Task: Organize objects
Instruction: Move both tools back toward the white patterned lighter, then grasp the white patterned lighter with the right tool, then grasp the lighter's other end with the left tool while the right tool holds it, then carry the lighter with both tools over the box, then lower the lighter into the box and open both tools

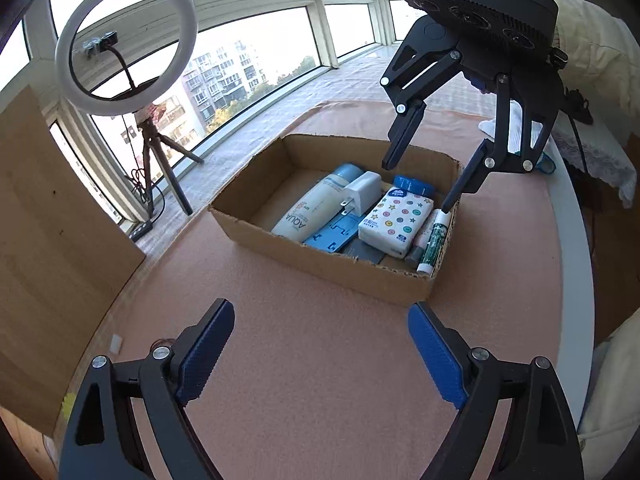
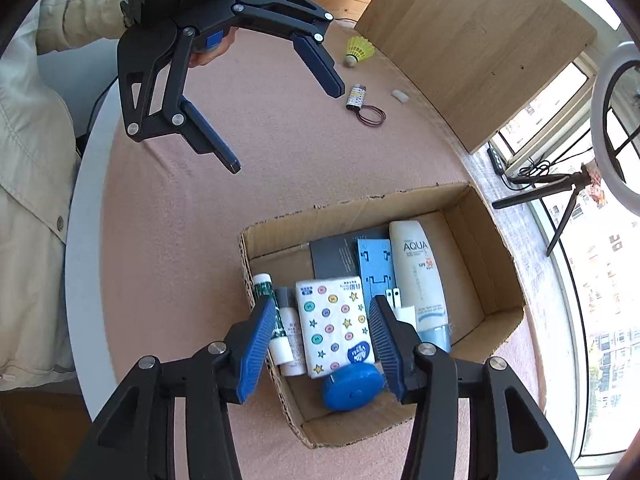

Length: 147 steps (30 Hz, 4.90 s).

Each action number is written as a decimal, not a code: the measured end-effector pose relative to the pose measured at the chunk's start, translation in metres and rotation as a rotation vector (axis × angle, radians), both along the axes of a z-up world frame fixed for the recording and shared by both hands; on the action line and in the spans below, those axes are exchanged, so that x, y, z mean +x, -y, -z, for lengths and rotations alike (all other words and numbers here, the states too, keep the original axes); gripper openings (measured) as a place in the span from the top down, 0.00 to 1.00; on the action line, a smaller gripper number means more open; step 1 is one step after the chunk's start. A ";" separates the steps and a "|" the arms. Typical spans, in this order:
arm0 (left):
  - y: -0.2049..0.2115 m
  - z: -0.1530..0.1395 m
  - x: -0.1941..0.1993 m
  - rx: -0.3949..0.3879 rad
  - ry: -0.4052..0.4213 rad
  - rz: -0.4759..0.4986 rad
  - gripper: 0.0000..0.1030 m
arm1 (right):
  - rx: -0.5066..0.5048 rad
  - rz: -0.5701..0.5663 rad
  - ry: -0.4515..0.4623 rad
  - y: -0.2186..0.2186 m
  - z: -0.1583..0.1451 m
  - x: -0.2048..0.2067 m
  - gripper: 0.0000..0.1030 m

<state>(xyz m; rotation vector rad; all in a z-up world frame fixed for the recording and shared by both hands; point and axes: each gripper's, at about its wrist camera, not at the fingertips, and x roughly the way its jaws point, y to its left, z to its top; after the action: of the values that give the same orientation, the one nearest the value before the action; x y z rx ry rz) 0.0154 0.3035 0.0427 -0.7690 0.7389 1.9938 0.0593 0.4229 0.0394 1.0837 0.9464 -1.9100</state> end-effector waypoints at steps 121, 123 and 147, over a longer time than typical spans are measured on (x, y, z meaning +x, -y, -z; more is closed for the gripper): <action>0.132 -0.012 0.041 -0.040 0.103 -0.048 0.69 | -0.116 -0.447 -0.017 0.151 0.004 0.013 0.79; 0.104 -0.015 0.039 -0.046 0.092 -0.035 0.69 | -0.114 -0.436 -0.024 0.129 0.000 0.015 0.79; -0.126 -0.010 -0.020 -0.077 0.091 0.205 0.69 | -0.127 -0.179 -0.063 -0.080 0.000 0.015 0.79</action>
<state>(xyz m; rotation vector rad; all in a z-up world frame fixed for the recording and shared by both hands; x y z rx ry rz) -0.0051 0.4299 0.0531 -0.7900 0.8110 1.7440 0.0744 0.5029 0.0394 0.8408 0.9115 -1.8388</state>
